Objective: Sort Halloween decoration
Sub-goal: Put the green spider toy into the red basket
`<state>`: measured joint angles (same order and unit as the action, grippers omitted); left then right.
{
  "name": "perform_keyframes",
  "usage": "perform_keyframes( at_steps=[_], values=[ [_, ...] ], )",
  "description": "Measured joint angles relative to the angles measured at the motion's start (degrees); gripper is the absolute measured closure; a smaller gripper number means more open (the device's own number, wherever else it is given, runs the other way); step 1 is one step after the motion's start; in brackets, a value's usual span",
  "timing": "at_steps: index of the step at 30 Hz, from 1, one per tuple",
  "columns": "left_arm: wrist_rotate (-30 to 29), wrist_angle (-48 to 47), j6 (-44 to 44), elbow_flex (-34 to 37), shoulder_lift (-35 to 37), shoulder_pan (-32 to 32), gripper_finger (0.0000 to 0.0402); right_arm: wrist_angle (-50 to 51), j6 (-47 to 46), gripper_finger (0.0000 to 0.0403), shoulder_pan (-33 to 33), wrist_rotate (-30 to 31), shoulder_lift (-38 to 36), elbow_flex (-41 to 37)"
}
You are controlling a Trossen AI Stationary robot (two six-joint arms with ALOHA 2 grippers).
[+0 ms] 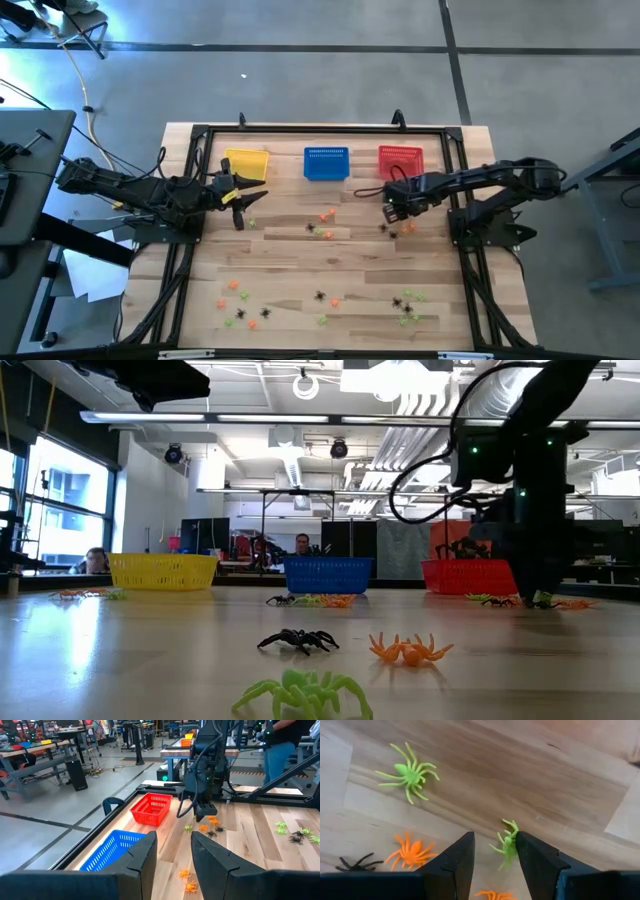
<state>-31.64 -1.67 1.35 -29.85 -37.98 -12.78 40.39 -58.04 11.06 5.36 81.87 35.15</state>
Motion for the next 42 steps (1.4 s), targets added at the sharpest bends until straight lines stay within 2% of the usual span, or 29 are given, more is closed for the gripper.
perform_keyframes(
  at_steps=[7,10,15,22,28,37,42],
  values=[
    [0.0,0.0,0.0,0.0,0.0,0.0,0.0291,-0.5,0.0,0.0264,0.3,0.0,0.0,-0.9],
    [0.0,0.0,0.0,0.0,0.0,0.0,0.0291,-1.0,0.0,0.0293,0.3,-0.3,0.0,-0.9],
    [0.0,0.0,0.0,0.0,0.0,0.0,0.0291,-1.4,0.0,0.0386,0.3,-1.0,0.1,-1.0],
    [0.0,0.0,0.0,0.0,0.0,0.0,0.0291,-0.1,0.1,0.0398,0.1,-2.4,0.2,-0.1],
    [-0.1,0.0,-1.0,0.0,0.0,0.0,0.0291,7.7,3.3,0.0400,-0.2,-2.9,0.5,8.0],
    [-0.2,0.2,-1.6,0.0,0.0,0.0,0.0291,21.1,11.0,0.0402,0.7,9.9,0.4,27.1],
    [-0.3,0.2,-1.6,0.0,0.0,0.0,0.0291,22.0,16.3,0.0402,4.5,14.2,0.3,34.9]
  ],
)
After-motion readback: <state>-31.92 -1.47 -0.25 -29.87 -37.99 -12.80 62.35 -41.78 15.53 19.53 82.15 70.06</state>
